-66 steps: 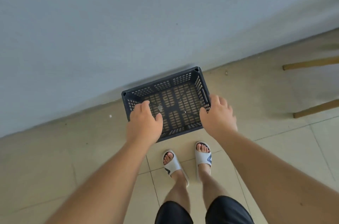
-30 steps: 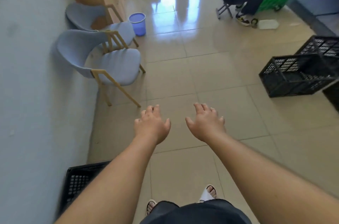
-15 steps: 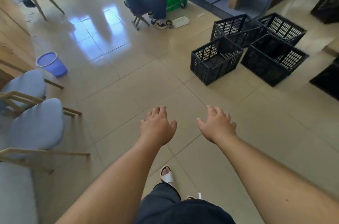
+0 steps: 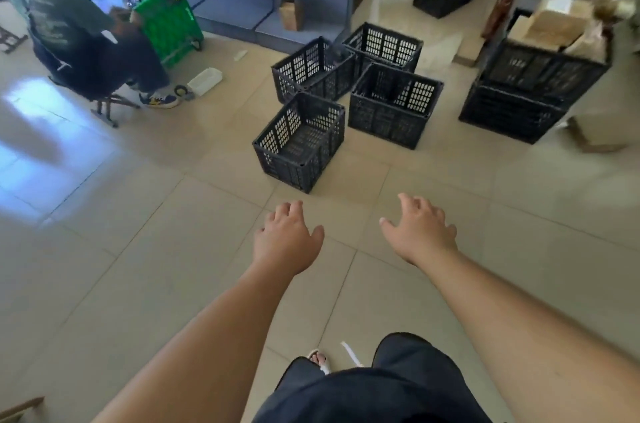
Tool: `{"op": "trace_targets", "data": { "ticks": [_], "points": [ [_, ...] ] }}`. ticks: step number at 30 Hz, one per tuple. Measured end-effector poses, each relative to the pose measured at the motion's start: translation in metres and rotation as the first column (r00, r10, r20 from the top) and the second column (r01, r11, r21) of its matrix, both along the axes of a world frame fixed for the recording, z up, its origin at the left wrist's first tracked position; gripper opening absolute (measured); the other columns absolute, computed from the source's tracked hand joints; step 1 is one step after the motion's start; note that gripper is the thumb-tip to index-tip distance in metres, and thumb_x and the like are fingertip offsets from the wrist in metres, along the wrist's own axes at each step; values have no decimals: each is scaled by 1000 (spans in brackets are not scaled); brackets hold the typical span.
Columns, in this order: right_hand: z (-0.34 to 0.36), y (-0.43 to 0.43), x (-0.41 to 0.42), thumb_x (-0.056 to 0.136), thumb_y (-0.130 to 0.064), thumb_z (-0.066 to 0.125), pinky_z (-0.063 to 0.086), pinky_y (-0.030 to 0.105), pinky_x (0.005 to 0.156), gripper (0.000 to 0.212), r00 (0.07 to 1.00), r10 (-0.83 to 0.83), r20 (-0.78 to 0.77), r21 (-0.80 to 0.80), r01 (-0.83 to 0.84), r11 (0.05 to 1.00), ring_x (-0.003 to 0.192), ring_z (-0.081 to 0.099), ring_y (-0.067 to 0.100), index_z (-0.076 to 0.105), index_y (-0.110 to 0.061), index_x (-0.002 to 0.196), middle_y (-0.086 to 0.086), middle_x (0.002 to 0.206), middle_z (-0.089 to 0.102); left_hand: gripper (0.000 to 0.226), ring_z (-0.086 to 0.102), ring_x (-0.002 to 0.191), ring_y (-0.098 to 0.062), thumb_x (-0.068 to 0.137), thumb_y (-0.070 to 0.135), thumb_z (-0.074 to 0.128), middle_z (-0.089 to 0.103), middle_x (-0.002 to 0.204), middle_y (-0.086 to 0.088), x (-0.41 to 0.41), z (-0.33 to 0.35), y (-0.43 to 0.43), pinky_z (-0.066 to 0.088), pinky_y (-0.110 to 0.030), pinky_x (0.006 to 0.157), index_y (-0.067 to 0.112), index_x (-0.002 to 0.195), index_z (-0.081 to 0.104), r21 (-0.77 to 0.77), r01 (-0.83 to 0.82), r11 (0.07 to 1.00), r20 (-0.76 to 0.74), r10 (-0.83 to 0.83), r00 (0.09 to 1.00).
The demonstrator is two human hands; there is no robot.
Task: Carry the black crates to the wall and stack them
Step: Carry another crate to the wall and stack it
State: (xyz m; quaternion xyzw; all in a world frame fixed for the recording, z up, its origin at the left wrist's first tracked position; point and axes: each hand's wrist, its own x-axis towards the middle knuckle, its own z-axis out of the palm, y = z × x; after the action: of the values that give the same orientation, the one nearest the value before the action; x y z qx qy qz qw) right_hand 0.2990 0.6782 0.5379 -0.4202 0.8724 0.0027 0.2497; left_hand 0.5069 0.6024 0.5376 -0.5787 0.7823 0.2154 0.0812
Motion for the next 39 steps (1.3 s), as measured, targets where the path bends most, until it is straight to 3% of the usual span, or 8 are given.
{"op": "trace_targets", "data": {
  "ticks": [8, 14, 20, 34, 39],
  "points": [
    [-19, -88, -114, 99, -58, 41, 32, 58, 111, 66, 989, -150, 13, 8, 150, 989, 143, 31, 33, 26, -30, 157, 3, 160, 33, 66, 39, 139, -29, 100, 54, 42, 38, 154, -4, -130, -5, -127, 38, -50, 107, 19, 155, 29, -19, 161, 987, 25, -161, 987],
    [-12, -176, -223, 99, -59, 40, 32, 57, 112, 67, 989, -144, 19, 13, 144, 989, 143, 32, 33, 24, -31, 158, 4, 160, 33, 62, 40, 137, -30, 99, 52, 44, 41, 150, -4, -230, 4, -214, 40, -52, 105, 20, 150, 33, -15, 136, 991, 38, -135, 990],
    [-8, -273, -290, 99, -58, 41, 32, 59, 112, 67, 995, -96, 21, 7, 96, 995, 143, 34, 34, 25, -30, 158, 5, 159, 34, 67, 40, 137, -30, 97, 54, 45, 39, 153, -4, -307, 11, -303, 40, -54, 108, 22, 154, 32, 15, 59, 998, -49, -58, 997],
    [-20, -543, -348, 98, -59, 40, 37, 53, 108, 66, 999, 18, -38, 39, -17, 999, 142, 34, 31, 25, -31, 156, 2, 160, 33, 64, 38, 143, -30, 99, 54, 43, 39, 156, -4, -358, -17, -569, 38, -53, 109, 22, 153, 31, 34, 124, 992, -9, -123, 992],
    [-18, -623, -360, 97, -60, 41, 34, 58, 113, 68, 995, 86, -60, 62, -82, 995, 145, 32, 32, 25, -31, 156, 3, 162, 32, 68, 36, 145, -30, 99, 55, 43, 35, 159, -4, -369, -16, -640, 36, -53, 112, 22, 156, 28, 56, 59, 997, -20, -58, 998]
  ]
}}
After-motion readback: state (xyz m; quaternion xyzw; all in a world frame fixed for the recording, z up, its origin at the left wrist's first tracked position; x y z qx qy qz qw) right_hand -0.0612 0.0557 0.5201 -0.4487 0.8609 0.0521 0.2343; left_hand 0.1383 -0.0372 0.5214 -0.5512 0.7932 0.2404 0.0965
